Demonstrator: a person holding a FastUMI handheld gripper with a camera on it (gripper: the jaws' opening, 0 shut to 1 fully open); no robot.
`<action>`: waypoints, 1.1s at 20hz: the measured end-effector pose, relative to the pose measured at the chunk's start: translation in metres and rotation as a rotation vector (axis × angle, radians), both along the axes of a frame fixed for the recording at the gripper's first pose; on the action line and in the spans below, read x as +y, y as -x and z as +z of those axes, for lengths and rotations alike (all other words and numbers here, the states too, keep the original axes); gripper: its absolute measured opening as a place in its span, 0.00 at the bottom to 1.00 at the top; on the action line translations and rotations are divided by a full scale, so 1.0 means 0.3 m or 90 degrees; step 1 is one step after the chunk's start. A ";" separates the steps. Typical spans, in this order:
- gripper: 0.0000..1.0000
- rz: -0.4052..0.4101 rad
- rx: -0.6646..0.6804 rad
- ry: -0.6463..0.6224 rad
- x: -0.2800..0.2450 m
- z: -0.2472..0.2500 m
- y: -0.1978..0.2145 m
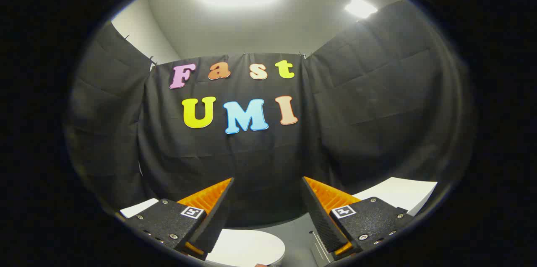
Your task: Open the toilet lid.
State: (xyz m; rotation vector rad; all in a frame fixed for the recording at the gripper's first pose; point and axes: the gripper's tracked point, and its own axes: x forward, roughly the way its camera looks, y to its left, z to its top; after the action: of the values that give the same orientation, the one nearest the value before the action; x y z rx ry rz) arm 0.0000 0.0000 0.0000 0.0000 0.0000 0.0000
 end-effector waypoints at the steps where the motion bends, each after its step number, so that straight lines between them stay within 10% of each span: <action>1: 0.95 -0.007 -0.001 0.001 -0.015 -0.005 0.000; 22: 0.95 -0.016 0.033 0.037 0.023 -0.108 -0.001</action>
State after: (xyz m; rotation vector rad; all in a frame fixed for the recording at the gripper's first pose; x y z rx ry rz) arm 0.0004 0.0070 -0.0325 -0.0581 0.0514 -0.0256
